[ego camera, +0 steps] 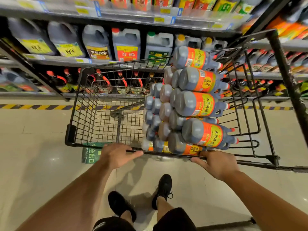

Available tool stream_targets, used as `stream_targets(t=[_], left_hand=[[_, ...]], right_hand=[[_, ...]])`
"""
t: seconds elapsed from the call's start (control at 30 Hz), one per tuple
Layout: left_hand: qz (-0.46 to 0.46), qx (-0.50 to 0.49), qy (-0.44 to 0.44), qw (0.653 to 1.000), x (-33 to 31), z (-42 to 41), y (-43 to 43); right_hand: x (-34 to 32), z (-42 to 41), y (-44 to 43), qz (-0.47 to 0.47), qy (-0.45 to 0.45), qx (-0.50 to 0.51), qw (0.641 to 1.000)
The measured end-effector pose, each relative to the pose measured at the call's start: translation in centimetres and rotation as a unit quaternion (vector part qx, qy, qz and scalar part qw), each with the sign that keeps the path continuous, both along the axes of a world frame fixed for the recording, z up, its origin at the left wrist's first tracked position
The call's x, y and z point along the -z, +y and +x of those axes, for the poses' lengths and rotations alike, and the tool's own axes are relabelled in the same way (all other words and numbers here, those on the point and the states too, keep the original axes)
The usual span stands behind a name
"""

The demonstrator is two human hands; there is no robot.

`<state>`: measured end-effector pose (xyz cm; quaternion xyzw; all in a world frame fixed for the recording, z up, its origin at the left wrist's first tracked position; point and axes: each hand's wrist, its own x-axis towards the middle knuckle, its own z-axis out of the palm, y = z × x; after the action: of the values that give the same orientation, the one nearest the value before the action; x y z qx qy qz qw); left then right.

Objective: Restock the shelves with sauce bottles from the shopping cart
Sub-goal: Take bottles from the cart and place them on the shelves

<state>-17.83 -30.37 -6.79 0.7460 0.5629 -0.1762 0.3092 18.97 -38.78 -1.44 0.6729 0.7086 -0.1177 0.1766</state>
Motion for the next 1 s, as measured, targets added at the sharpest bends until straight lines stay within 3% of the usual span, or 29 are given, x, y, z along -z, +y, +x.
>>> stream_targets(t=[0.13, 1.0], left_hand=[[0.028, -0.024, 0.006, 0.999, 0.0, -4.3, -0.1], [-0.028, -0.149, 0.029, 0.988, -1.2, -29.9, -2.2]], right_hand=[[0.2, -4.3, -0.1, 0.002, -0.008, -0.003, 1.0], [-1.1, -30.7, 1.7, -0.026, -0.015, -0.009, 1.0]])
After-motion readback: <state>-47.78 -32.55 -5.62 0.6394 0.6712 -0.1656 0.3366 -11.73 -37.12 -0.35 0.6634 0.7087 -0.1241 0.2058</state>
